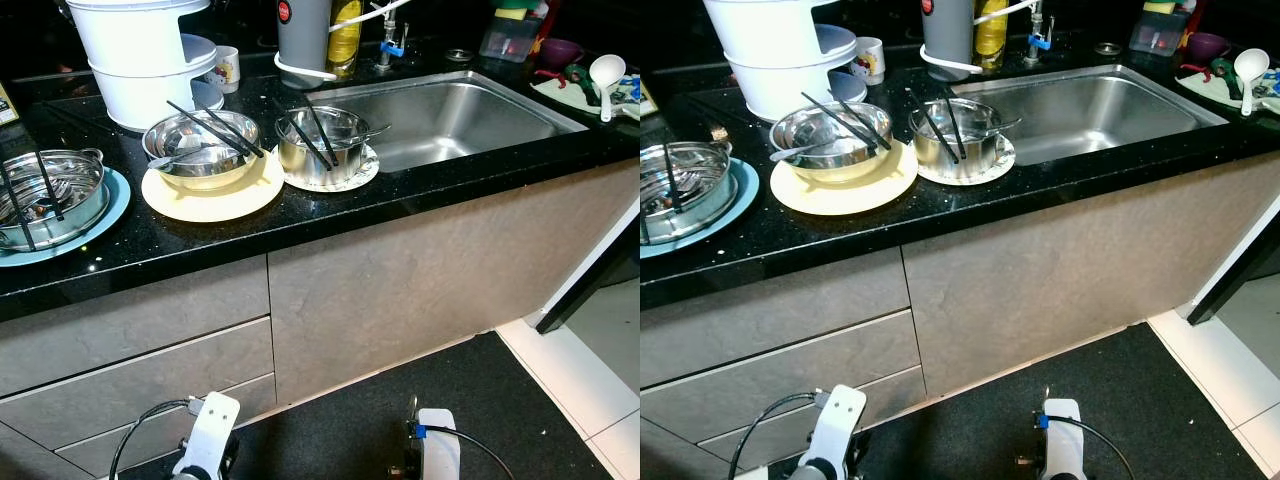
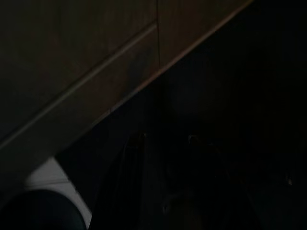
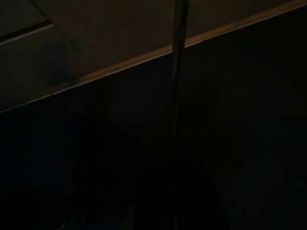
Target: Kitchen organization
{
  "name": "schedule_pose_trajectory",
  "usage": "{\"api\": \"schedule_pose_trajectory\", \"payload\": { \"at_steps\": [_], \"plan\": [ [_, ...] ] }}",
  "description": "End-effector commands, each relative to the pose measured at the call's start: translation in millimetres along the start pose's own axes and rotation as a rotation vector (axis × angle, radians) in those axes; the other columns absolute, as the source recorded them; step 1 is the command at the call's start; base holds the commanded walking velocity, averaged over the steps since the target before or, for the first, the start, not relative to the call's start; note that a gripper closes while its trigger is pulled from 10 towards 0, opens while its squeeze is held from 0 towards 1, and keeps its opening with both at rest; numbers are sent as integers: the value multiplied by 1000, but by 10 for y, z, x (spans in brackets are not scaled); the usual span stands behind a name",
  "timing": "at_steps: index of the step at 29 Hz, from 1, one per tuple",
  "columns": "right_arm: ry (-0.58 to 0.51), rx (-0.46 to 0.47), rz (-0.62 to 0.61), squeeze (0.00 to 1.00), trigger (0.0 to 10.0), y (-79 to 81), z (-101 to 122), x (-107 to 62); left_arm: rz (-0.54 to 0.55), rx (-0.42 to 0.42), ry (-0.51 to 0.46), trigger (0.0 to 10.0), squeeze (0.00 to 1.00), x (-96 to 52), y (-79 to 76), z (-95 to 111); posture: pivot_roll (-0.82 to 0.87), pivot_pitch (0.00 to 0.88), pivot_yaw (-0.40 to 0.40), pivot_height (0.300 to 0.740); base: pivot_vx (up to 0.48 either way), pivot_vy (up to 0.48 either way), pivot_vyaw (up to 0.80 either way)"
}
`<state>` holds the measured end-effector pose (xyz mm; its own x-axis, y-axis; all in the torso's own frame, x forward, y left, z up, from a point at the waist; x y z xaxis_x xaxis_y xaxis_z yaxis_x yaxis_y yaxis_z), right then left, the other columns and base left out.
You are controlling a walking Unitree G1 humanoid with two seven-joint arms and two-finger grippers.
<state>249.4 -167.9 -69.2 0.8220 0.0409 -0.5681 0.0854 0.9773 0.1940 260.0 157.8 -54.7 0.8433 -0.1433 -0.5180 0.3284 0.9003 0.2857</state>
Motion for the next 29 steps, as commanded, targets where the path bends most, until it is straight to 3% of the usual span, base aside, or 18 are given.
{"api": "schedule_pose_trajectory", "payload": {
  "at_steps": [1,4,6,7,8,9,11,12,13,16,17,18,19,21,22,24,26,29],
  "plan": [
    [17,-7,14,0,10000,27,-92,-34,-15,-30,75,10000,0,-47,-51,-173,-93,202,20,740,0,0,0],
    [19,-2,12,0,10000,48,-104,-33,-1,-37,108,10000,0,-56,-7,-228,-88,204,35,740,0,0,0],
    [-5,-16,25,0,10000,129,-77,-20,122,-115,155,10000,0,-117,226,-360,-90,167,29,740,0,0,0],
    [-5,-16,25,0,10000,129,-77,-20,122,-115,155,10000,0,-117,226,-360,-90,167,29,740,0,0,0],
    [-45,-27,33,0,10000,172,-20,-14,168,-143,132,10000,0,-140,337,-356,-85,157,23,740,0,0,0],
    [-45,-27,33,0,10000,172,-20,-14,168,-143,132,10000,0,-140,337,-356,-85,157,23,740,0,0,0],
    [-118,-63,59,0,10000,255,93,-5,233,-166,14,10000,0,-147,491,-195,-71,152,-1,740,0,0,0],
    [-147,-81,77,0,10000,274,139,-9,231,-136,-54,10000,0,-134,491,-78,-73,144,-1,740,0,0,0],
    [-147,-81,77,0,10000,274,139,-9,231,-136,-54,10000,0,-134,491,-78,-73,144,-1,740,0,0,0],
    [-197,-103,94,0,10000,234,204,-40,158,-86,-144,10000,0,-90,337,106,-110,106,65,740,0,0,0],
    [-197,-103,94,0,10000,234,204,-40,158,-86,-144,10000,0,-90,337,106,-110,106,65,740,0,0,0],
    [-193,-115,81,0,10000,192,187,-53,123,-69,-113,10000,0,-79,232,60,-97,146,39,740,0,0,0],
    [-191,-123,86,0,10000,175,178,-63,62,-43,-97,10000,0,-73,121,32,-88,80,11,740,0,0,0],
    [-191,-123,86,0,10000,175,178,-63,62,-43,-97,10000,0,-73,121,32,-88,80,11,740,0,0,0],
    [-181,-116,92,0,10000,207,178,-47,57,-44,-80,10000,0,-81,78,-3,-95,127,6,740,0,0,0],
    [-144,-196,122,0,10000,270,124,-32,79,-41,-78,10000,0,-116,23,-49,-88,116,-22,740,0,0,0],
    [-104,-183,93,0,10000,214,71,-26,71,-8,-89,10000,0,-151,-60,-70,-73,113,-52,740,0,0,0],
    [-88,-171,91,0,10000,205,80,-8,108,-6,-62,10000,0,-174,-68,-127,-82,103,-78,740,0,0,0]
  ]
}}
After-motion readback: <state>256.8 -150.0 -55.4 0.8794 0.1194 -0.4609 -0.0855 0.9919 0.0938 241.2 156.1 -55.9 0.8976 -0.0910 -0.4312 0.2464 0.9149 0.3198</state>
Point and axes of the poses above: a point about 5 cm out from each wrist's last joint towards the gripper, its own x axis pointing out of the wrist towards the gripper, its own z axis along the axis of the wrist's last joint, y = z × x, the point moved 3 cm from there along x, pointing out of the wrist towards the gripper, and after that the axes turned 11 degrees about x, right-handed, at the moved point
